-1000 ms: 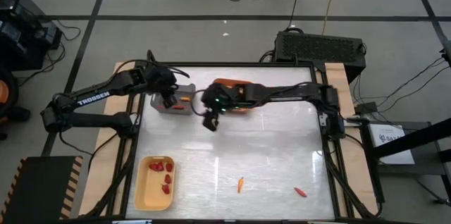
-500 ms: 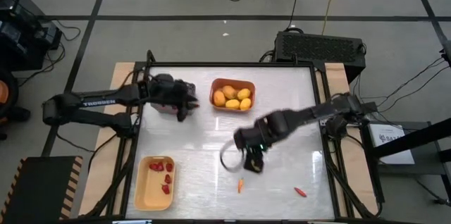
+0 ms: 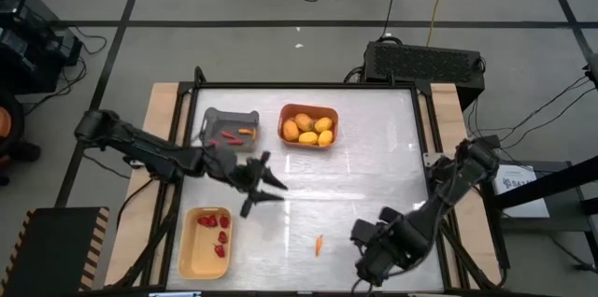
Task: Sort produce into baskets
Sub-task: Put the orange chili pepper into the black bin
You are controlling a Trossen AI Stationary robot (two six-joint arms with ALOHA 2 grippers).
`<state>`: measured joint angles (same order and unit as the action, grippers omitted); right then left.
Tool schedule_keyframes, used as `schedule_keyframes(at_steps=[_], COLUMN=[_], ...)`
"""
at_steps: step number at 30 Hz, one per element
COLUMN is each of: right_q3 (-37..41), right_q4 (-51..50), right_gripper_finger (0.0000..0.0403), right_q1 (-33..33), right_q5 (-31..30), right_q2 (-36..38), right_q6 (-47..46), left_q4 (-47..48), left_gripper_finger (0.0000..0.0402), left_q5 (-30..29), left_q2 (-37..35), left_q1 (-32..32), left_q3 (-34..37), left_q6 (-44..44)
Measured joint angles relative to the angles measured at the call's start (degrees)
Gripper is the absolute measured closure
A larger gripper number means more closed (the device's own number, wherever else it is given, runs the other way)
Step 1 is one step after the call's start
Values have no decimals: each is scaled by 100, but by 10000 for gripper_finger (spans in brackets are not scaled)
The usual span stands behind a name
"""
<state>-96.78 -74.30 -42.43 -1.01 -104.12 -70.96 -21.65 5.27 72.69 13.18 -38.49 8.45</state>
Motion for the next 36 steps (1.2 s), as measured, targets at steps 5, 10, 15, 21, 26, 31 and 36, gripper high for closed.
schedule_keyframes(at_steps=[5, 10, 15, 21, 26, 31, 36], right_q3=[843, 1545, 2244, 2803, 3112, 3421, 3460], right_q4=[199, 291, 1208, 1851, 2135, 2724, 2764], right_gripper_finger=[227, 227, 227, 227, 227, 228, 252], right_q1=[-384, -616, -819, -870, -870, -868, -868], right_q5=[341, 876, 1265, 1302, 1295, 1338, 1341], right_q2=[-9, -7, -7, -7, -7, 5, 13], right_q6=[-981, -1815, -2266, -2205, -2129, -2093, -2044], left_q4=[-393, -405, -403, -457, -536, -503, -513], left_gripper_finger=[252, 252, 252, 252, 252, 252, 252], left_q5=[-247, -266, -275, -279, -279, -279, -279], left_q2=[808, 1376, 1675, 1703, 1703, 1703, 1703], left_q1=[490, 697, 758, 747, 747, 747, 747], left_q3=[-242, -500, -604, -662, -661, -661, -661], left_q6=[-150, -144, -143, -140, -140, -140, -142])
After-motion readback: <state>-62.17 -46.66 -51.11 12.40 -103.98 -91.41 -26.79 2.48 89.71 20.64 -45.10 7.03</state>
